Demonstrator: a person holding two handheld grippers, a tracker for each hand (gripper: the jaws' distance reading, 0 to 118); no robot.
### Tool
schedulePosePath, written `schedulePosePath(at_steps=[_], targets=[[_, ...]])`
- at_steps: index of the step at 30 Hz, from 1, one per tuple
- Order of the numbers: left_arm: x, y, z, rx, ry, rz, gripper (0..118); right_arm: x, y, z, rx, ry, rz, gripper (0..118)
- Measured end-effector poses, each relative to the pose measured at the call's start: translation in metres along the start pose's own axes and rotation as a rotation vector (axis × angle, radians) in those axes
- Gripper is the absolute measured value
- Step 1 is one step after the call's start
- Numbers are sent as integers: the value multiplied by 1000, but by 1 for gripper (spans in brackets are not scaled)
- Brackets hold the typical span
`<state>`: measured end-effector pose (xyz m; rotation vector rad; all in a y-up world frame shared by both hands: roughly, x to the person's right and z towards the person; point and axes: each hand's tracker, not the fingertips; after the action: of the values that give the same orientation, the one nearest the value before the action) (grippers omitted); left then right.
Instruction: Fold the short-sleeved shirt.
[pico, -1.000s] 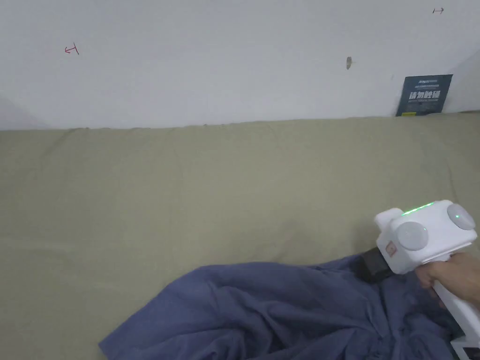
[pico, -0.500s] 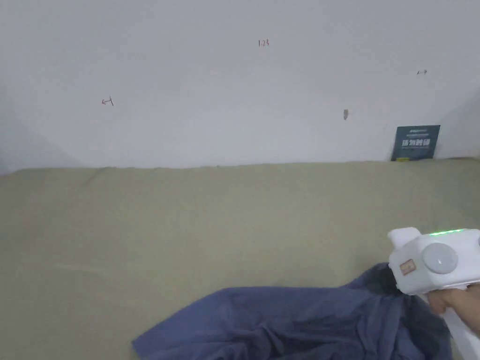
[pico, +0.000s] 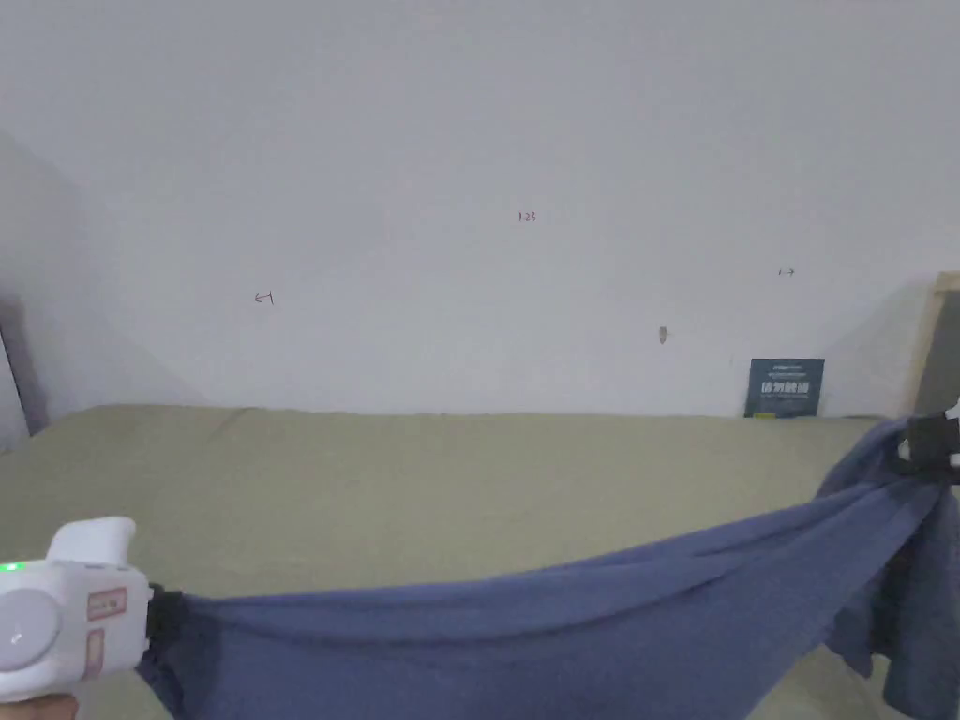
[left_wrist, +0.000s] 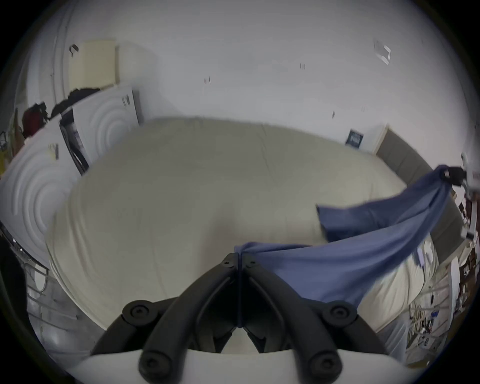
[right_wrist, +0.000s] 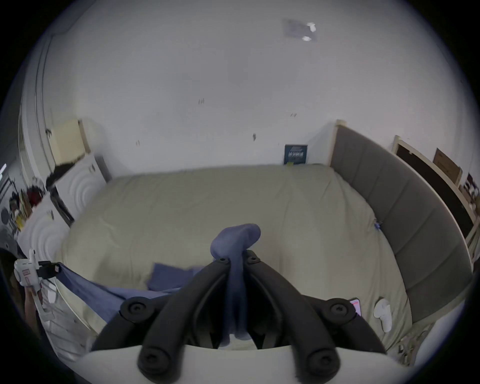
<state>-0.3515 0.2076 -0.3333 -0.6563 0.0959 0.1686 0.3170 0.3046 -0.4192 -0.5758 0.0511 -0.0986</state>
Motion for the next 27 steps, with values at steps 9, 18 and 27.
schedulePosePath(at_steps=[9, 18, 27], targets=[[10, 87, 42, 140, 24, -27, 0, 3, 19, 67, 94, -26, -33, 5], [40, 157, 38, 191, 90, -68, 0, -8, 55, 53, 118, -78, 1, 5], [56, 207, 9, 219, 144, -34, 0, -19, 112, 0, 132, -81, -8, 5]])
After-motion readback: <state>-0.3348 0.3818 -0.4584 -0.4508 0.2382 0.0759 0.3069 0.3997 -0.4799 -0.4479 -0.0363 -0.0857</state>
